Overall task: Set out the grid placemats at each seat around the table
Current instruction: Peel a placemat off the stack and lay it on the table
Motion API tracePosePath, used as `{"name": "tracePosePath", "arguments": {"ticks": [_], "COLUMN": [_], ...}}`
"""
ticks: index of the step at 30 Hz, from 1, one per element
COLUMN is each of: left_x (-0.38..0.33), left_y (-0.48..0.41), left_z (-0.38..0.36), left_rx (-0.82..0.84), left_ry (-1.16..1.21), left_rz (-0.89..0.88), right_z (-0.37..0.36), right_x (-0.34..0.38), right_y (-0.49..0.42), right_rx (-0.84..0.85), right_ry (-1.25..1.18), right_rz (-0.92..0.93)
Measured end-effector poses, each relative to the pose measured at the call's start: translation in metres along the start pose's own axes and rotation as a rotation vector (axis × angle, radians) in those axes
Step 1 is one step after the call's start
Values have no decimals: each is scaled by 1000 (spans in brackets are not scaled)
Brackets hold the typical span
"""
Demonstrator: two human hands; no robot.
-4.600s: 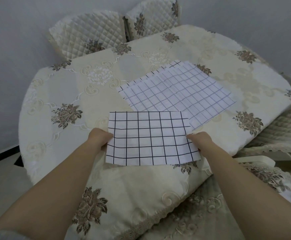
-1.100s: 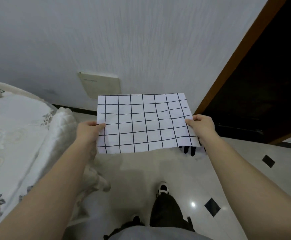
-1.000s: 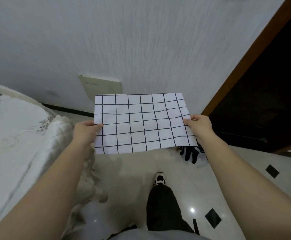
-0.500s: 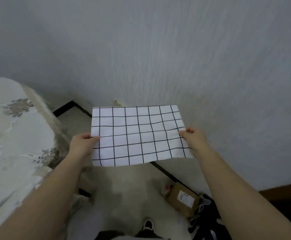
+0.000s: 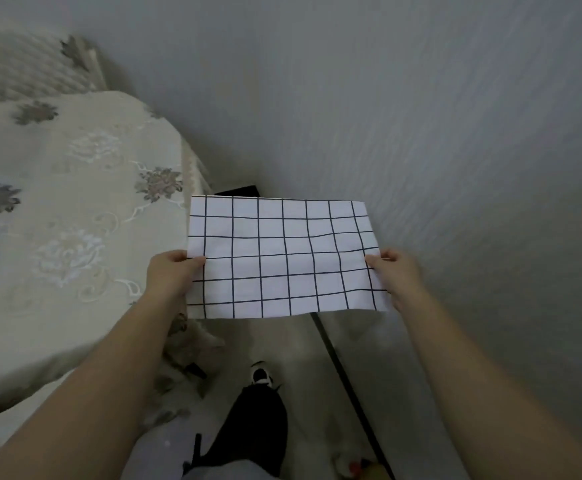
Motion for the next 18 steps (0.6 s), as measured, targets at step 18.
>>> {"name": "tracePosePath", "arguments": {"ticks": [18], "left_x": [-62], "left_y": [-198], "left_z": [94], "left_rx": [-300], "left_ry": [215], "left_rz": [106], "right_z": [-151], "right_x": [177], "right_y": [-240], "right_rx": [290], "right_ry": [117], "right_rz": [93]}}
Point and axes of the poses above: each hand's wrist, its own y-axis away from the middle knuckle, its own z-axis out of the back of the hand, x = y × z, the point moved 1 cm from there along -y, towards the middle knuckle, and after that the axes turned 14 degrees about x, right-handed, at the moved point
